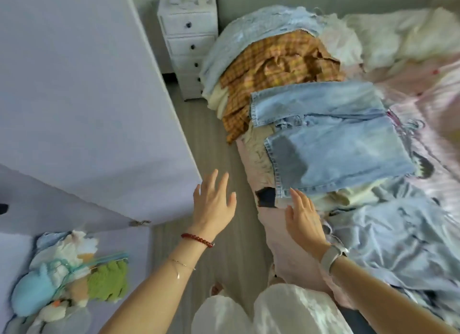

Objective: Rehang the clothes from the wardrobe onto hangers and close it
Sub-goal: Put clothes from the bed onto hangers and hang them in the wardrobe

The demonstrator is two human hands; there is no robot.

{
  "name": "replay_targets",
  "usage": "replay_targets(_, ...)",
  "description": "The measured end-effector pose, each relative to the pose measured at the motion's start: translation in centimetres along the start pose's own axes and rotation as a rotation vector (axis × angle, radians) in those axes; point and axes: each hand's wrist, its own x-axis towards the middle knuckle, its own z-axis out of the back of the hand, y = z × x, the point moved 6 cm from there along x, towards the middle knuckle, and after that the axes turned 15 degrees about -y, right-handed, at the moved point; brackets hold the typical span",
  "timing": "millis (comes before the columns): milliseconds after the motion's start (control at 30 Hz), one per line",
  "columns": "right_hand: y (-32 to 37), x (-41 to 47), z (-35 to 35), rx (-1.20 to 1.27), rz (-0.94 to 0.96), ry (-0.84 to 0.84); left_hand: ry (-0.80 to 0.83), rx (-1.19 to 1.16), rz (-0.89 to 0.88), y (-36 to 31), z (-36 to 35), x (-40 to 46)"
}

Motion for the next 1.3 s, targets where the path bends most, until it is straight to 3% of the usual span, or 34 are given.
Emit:
replay_targets(167, -15.0, -1.8, 4.7, -0.025, -0.358, -0.090, 0.207, -0.053, -0.266, -13.1, -8.9, 1.3)
replay_targets(333, -29.6, -3.8, 9.3, -0.043, -0.653, -0.169, 0.519, -0.086, -0.378, -25.0, -19.6, -1.0)
replay_targets(500, -41.8, -5.2, 12.8, -0.160, -0.850, -0.211, 0.674, -0.066, -0.517, -34.3, -26.7, -3.8)
replay_targets(700, -52.4, -5.3, 14.6, -0.257, -1.097, -0.180, 0.789, 0.128, -0.616, -37.9, -32.7, -6.2)
replay_targets(900, -55.9, -4.7, 14.0, -0.201, -1.168, -0.270, 0.956, 0.289, -0.561, -36.6, -34.6, -7.3)
replay_targets(1000, -55.3, -5.1, 13.2, -0.121, -1.194, -0.330, 0.932, 0.204, -0.497, -38.1, -34.1, -6.6)
replay_targets(1100, -52.4, -6.2, 13.7, -0.106, -1.097, -0.511, 0.809, 0.049, -0.498, -41.0, -32.7, -5.1)
replay_targets(1200, -49.4, -7.7, 14.0, -0.064, -0.925, -0.538, 0.578, -0.117, -0.622, -45.1, -30.5, -3.1)
replay_targets(1300, -47.1, -8.5, 14.3, -0.046, -0.779, -0.489, 0.380, -0.088, -0.828, -48.6, -29.0, -1.6)
